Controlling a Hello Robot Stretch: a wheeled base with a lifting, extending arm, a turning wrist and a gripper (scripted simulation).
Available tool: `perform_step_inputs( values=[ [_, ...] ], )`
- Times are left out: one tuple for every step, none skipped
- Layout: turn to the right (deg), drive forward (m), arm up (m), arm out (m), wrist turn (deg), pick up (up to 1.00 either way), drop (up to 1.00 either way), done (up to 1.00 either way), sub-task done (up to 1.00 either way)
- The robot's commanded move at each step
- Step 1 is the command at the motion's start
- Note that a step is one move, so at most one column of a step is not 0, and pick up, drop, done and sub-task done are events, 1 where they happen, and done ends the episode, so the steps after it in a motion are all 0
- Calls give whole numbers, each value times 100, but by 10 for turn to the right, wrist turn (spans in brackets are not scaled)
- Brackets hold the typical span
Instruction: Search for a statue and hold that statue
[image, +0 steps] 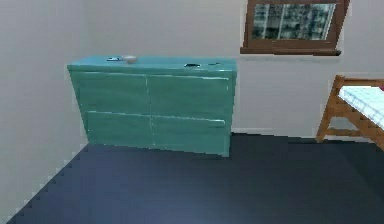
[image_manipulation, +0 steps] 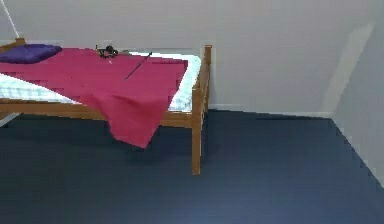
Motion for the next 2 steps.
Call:
perform_step_inputs(
  values=[
    [450,0,0,0,0,0,0,0,0],
    [300,0,0,0,0,0,0,0,0]
  ],
)
